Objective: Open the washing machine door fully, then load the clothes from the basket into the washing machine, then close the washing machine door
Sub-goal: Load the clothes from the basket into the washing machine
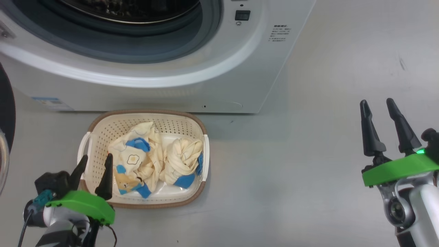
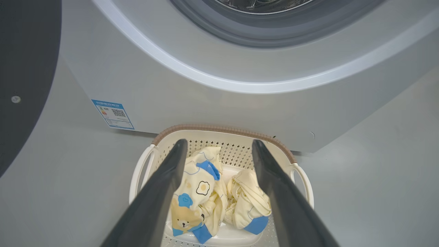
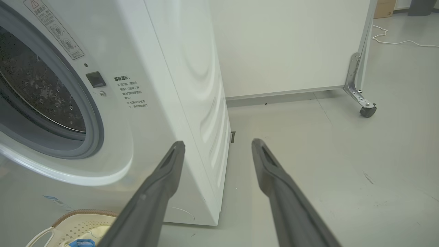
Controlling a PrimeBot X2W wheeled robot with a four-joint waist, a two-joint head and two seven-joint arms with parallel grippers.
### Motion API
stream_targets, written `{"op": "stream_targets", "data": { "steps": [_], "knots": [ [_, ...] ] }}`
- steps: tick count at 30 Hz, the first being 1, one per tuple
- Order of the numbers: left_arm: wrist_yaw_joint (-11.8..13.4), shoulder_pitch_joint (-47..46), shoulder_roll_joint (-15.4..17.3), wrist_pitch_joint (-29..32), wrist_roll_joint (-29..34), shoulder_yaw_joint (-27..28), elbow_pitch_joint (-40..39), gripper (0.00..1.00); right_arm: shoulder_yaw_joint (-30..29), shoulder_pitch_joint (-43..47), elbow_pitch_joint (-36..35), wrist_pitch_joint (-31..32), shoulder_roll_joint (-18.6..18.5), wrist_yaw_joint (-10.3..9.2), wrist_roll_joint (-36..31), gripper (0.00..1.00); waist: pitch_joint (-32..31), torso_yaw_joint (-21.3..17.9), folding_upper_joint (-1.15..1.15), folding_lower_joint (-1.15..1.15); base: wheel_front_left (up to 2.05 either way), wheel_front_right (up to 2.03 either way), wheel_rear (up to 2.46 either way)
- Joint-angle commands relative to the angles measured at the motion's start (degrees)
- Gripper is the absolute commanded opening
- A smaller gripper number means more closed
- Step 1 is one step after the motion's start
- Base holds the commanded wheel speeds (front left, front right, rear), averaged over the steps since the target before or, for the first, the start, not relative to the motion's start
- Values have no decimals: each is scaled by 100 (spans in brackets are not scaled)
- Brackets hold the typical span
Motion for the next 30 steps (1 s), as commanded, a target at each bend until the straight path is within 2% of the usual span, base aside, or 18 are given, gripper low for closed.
{"op": "stream_targets", "data": {
  "steps": [1,17,30],
  "knots": [
    [3,-259,160,-81,-83,110,38,100,74,-193,-200,-56,-60,9,-66,100,245,-39,0,0,0,0,0],
    [3,-1806,354,-81,-886,-1015,1708,100,220,-840,-367,-56,102,9,-177,100,1444,-158,0,0,0,0,0],
    [3,-2708,574,-60,-1503,-2079,2614,100,295,-1151,-462,-56,234,9,-208,100,2032,-344,0,0,0,0,0]
  ]
}}
